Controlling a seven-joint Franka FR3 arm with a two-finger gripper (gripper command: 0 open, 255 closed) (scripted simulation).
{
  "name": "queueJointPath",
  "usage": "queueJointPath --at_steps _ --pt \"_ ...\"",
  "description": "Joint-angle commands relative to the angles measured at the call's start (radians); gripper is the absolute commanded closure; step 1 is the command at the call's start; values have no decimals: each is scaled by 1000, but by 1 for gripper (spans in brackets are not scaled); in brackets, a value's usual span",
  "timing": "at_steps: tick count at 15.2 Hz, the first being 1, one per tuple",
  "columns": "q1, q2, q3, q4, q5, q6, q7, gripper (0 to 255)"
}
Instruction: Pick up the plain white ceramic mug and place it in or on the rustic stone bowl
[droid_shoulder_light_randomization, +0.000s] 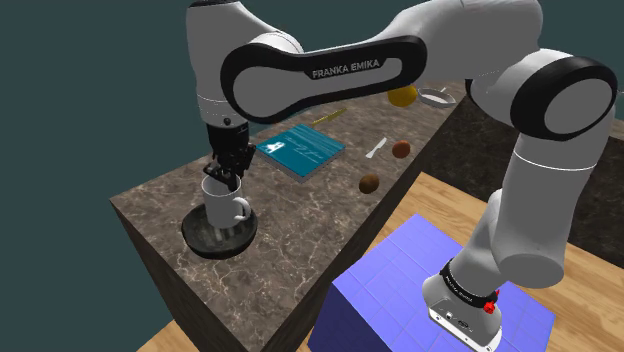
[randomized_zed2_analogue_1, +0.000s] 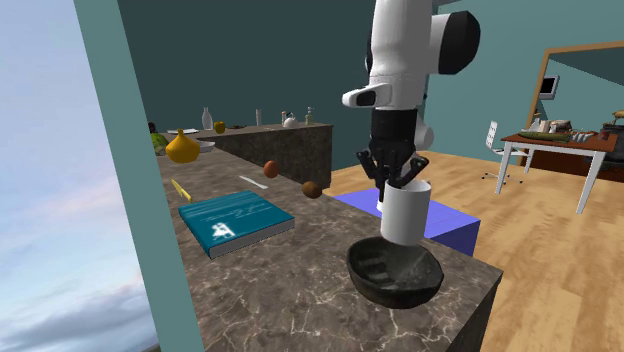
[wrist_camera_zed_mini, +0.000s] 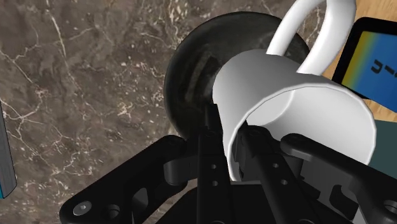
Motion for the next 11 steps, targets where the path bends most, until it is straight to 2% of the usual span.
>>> queueJointPath --at_steps 1,6,11 --pt "-1 2 -1 -24 -1 26 0 255" --pt "-2 16 -4 -75 -8 90 4 255" --pt "-2 16 -4 -75 -8 90 4 255"
